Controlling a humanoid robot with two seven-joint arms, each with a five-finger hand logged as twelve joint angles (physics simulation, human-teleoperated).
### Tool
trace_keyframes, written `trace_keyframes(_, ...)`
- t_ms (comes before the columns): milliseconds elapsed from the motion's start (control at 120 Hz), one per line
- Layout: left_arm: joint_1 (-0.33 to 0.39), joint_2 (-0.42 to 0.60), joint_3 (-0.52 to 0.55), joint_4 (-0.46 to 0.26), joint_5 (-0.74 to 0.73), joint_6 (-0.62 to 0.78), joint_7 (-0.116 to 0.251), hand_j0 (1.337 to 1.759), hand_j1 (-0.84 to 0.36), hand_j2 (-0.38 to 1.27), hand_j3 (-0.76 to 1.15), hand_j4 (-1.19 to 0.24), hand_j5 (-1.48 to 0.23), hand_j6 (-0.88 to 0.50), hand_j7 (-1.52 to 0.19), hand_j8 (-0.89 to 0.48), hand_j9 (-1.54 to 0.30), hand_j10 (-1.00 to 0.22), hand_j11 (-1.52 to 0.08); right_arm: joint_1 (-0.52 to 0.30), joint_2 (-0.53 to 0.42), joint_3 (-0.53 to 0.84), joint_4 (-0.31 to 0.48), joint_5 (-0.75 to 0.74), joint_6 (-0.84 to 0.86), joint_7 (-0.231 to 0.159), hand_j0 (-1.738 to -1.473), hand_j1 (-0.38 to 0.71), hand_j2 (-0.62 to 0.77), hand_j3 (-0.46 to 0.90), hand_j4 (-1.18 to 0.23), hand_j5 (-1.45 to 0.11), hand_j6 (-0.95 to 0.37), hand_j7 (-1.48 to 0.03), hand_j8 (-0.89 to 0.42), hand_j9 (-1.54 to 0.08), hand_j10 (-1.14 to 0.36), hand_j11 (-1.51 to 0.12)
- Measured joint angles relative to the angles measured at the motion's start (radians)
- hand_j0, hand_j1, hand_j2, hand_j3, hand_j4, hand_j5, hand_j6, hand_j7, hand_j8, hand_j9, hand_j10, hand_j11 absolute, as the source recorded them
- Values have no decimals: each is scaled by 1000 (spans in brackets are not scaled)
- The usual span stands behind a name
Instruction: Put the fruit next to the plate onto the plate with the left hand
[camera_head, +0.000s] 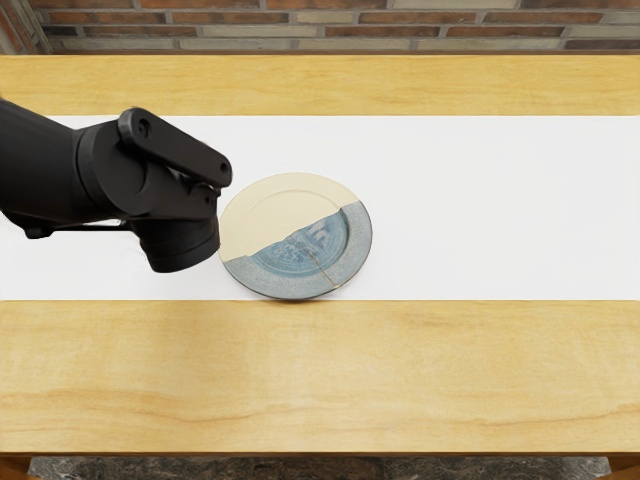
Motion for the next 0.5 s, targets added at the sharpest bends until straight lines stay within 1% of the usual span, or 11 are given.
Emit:
trace_keyframes(83, -8, -2, -25, -7, 0, 0, 12, 1654, -348, 237, 0, -669, -961, -490, -935, -357, -934, -519, -929, 0, 0, 0, 0, 0, 0, 0, -1658, -303, -7, 0, -39, -50, -39, -50, -39, -50, -39, -50)
trace_keyframes(375, -24, -2, -95, -18, 1, 0, 49, 1653, -334, 203, 0, -673, -956, -497, -925, -360, -933, -522, -929, 0, 0, 0, 0, 0, 0, 0, -1658, -303, -7, 0, -39, -50, -39, -50, -39, -50, -39, -50)
trace_keyframes(500, -24, -2, -137, -17, 1, 0, 58, 1653, -334, 209, 0, -673, -956, -500, -924, -361, -934, -523, -930, 0, 0, 0, 0, 0, 0, 0, -1658, -303, -7, 0, -39, -50, -39, -50, -39, -50, -39, -50)
